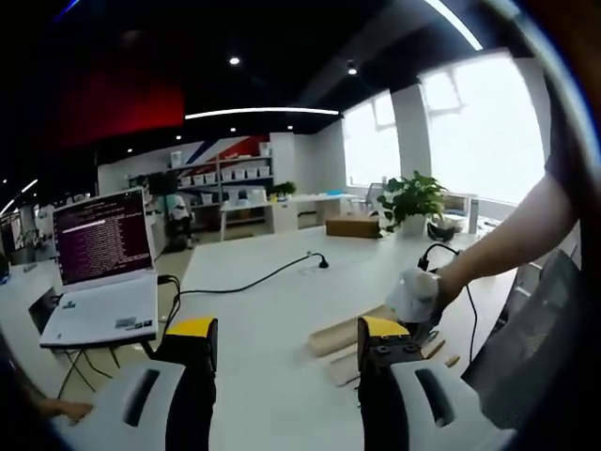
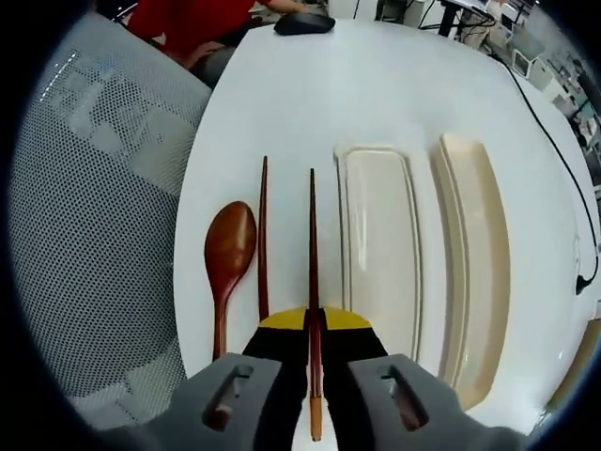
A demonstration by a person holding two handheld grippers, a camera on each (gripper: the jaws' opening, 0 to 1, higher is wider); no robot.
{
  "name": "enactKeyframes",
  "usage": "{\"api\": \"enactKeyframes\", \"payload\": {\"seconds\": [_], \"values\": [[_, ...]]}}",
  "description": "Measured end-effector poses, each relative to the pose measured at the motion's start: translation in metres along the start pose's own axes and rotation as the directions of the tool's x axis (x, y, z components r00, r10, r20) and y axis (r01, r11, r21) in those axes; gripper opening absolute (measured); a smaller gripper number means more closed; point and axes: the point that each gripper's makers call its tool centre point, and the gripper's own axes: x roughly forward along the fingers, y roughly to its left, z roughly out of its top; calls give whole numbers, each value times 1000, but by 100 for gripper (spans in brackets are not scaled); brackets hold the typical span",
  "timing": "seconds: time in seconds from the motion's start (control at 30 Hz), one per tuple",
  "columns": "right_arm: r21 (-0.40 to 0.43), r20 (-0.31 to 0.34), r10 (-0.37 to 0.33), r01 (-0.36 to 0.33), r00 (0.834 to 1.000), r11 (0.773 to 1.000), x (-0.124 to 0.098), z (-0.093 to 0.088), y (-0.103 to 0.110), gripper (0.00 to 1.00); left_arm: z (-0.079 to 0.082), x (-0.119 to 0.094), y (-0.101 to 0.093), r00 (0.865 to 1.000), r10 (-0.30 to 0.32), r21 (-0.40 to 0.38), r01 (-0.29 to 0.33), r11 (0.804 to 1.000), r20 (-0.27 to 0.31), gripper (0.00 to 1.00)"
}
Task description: Arrange the utensils inside the cutlery case until each visible utensil rests in its matching compartment.
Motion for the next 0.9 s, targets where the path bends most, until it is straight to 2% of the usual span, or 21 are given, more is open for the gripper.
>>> {"api": "enactKeyframes", "payload": {"seconds": [0.07,0.1,0.23,0.4,0.5,0.53,0.57,0.73,0.9], "values": [[46,-29,-3,5,1000,999,0,-1,0,1,-5,1,1,1000,5,0,-5,1000,-26,62],[43,-34,-6,7,999,999,0,0,-1,1,-5,1,1,1000,4,1,-4,1000,-25,62],[45,-58,-13,16,998,999,1,0,-1,2,2,-3,5,1000,24,-10,-23,1000,12,62],[-4,-101,-22,22,995,1000,2,-1,-1,1,5,-4,5,999,24,-26,-24,999,27,62],[-16,-80,-25,24,997,1000,0,-1,0,0,6,-3,2,999,15,-24,-14,1000,29,62],[-20,-52,-29,28,998,999,-1,1,-1,0,7,-4,2,999,13,-24,-12,1000,34,62],[9,-45,-32,32,998,999,0,-1,-1,0,7,-4,2,999,13,-24,-12,1000,36,62],[9,-45,-46,47,998,999,-3,-10,-1,0,8,-4,2,999,8,-34,-7,999,41,62],[39,-23,-24,25,999,999,-4,-7,3,0,7,-2,1,999,2,-29,-1,1000,35,62]]}}
